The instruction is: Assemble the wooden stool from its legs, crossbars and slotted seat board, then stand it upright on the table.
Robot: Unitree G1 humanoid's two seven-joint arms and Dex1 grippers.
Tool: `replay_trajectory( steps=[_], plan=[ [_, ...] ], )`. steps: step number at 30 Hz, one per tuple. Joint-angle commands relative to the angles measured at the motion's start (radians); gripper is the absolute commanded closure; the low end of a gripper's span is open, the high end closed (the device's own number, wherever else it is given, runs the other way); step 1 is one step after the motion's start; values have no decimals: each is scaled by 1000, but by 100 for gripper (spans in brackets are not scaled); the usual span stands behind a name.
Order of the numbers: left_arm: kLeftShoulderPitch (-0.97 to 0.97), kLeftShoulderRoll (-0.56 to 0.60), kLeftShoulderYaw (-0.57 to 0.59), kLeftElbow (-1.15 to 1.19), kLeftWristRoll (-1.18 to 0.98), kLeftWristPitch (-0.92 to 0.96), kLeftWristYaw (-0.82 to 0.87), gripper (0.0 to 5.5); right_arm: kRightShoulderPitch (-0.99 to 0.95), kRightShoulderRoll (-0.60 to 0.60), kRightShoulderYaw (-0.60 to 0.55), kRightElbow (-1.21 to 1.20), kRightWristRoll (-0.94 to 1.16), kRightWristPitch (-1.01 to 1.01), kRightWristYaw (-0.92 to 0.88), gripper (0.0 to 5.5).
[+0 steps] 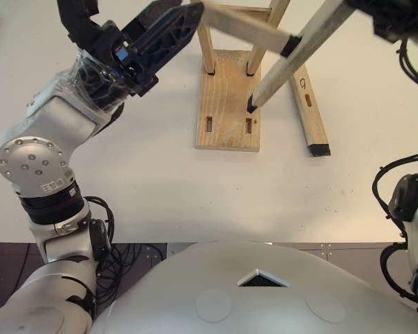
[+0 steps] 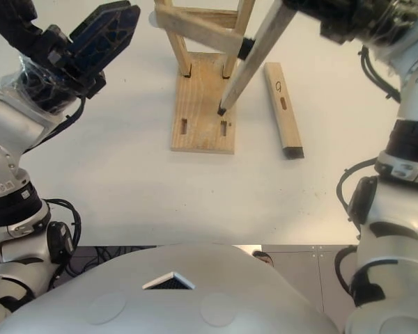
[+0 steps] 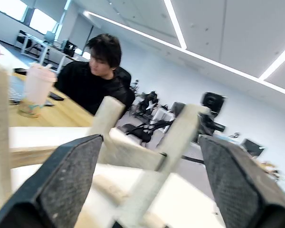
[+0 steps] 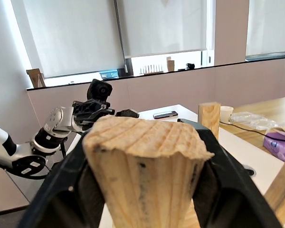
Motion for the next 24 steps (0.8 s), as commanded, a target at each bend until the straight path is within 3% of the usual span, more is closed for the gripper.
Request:
replay_trajectory(
  steps=[1,3,9,24],
  plan=[
    [-15,5,-5,48,55,-7,0,244,46,24,31,-20,-45,-56,26,344],
    [-25,-7,-4,83,95,-23,12,268,65,50,46,-28,-52,-69,16,344],
    [-77,-71,40,266,246,-86,164,273,131,87,83,-47,-101,-124,7,344],
    [-116,-113,97,337,349,-95,196,273,140,-8,112,-82,-98,-101,80,344]
  ],
)
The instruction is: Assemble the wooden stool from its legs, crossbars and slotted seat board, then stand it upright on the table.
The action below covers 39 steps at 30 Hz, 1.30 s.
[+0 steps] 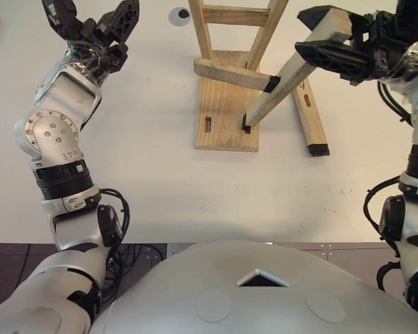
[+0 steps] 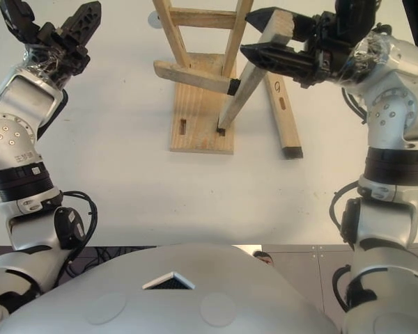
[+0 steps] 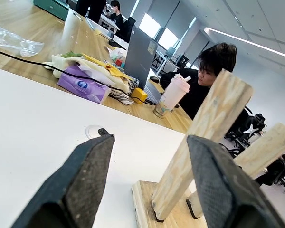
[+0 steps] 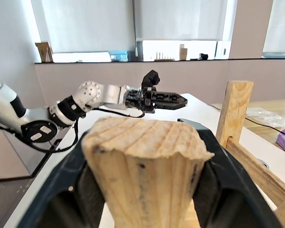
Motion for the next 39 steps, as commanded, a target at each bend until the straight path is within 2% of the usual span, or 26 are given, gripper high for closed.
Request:
replay_trajectory(
  steps=[1,26,39],
  plan=[
    [-18,-4,23,24,29,-6,10,273,31,-38,37,0,-36,40,19,344],
    [56,-142,50,-31,118,-114,29,273,-82,-154,86,72,-91,67,130,344],
    [52,-157,47,-29,139,-140,29,273,-138,-180,118,125,-144,47,163,344]
  ],
)
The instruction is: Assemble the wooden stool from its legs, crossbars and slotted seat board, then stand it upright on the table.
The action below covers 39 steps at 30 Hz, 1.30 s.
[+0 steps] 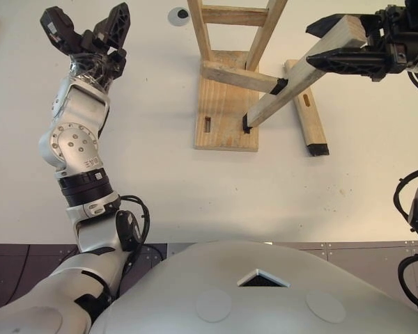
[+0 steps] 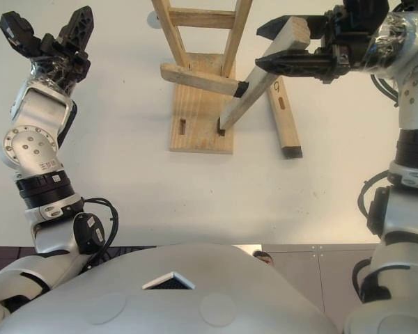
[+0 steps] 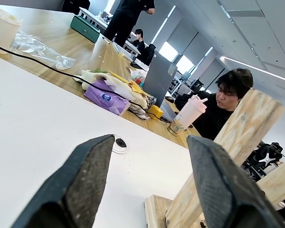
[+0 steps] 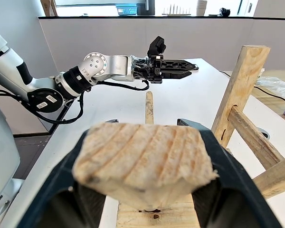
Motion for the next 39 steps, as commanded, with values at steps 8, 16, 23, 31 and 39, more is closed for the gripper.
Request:
replay_trajectory(
  steps=[8,16,23,31,39],
  plan=[
    [31,-67,0,-18,37,-69,14,273,-84,-42,63,104,-103,16,77,344],
    [68,-97,11,-38,41,-108,30,273,-132,-56,95,168,-160,6,109,344],
    [109,-162,-1,-79,50,-152,45,273,-246,-72,151,264,-210,103,143,344],
    [170,-204,-33,-134,53,-185,37,273,-292,-72,203,278,-264,125,161,344],
    [170,-188,-26,-129,50,-186,41,273,-336,-66,194,317,-275,113,166,344]
  ],
)
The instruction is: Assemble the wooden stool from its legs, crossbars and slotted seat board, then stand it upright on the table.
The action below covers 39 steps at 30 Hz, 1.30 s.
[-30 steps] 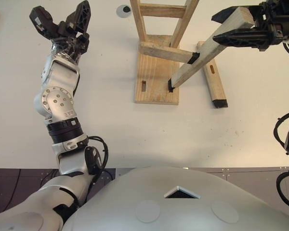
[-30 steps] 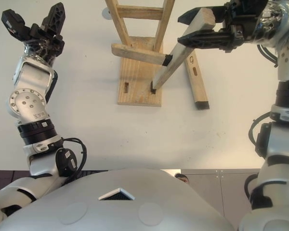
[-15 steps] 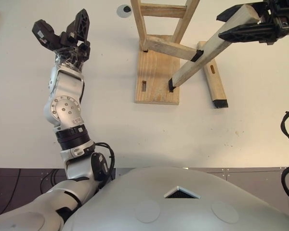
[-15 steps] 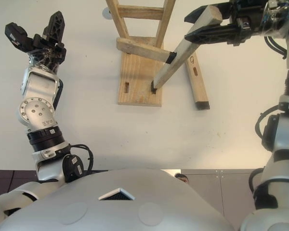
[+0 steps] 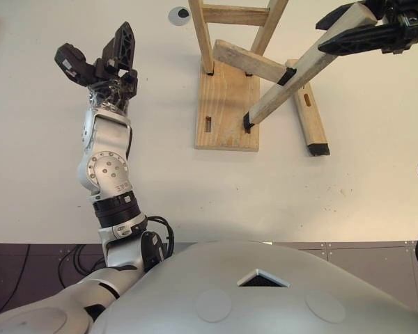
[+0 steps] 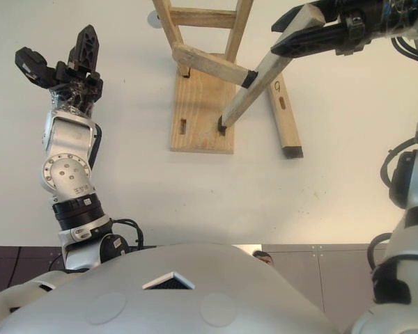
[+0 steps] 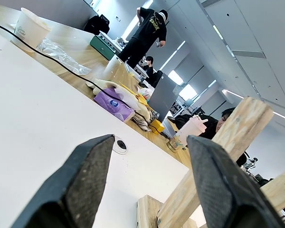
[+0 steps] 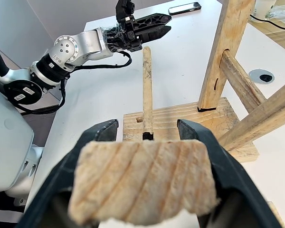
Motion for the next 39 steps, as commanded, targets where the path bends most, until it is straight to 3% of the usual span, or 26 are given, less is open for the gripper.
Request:
replay_trajectory(
  steps=[1,14,30,39],
  plan=[
    [5,13,4,-7,11,-2,10,273,-44,2,8,28,-52,-17,-14,344],
    [0,23,2,10,9,2,7,273,-114,-1,-16,95,-69,-22,-3,344],
    [-3,44,-11,50,27,7,-12,273,-42,-56,30,12,1,6,5,344],
    [6,30,-12,43,30,3,-2,273,-31,-57,98,40,-73,-133,6,344]
  ],
)
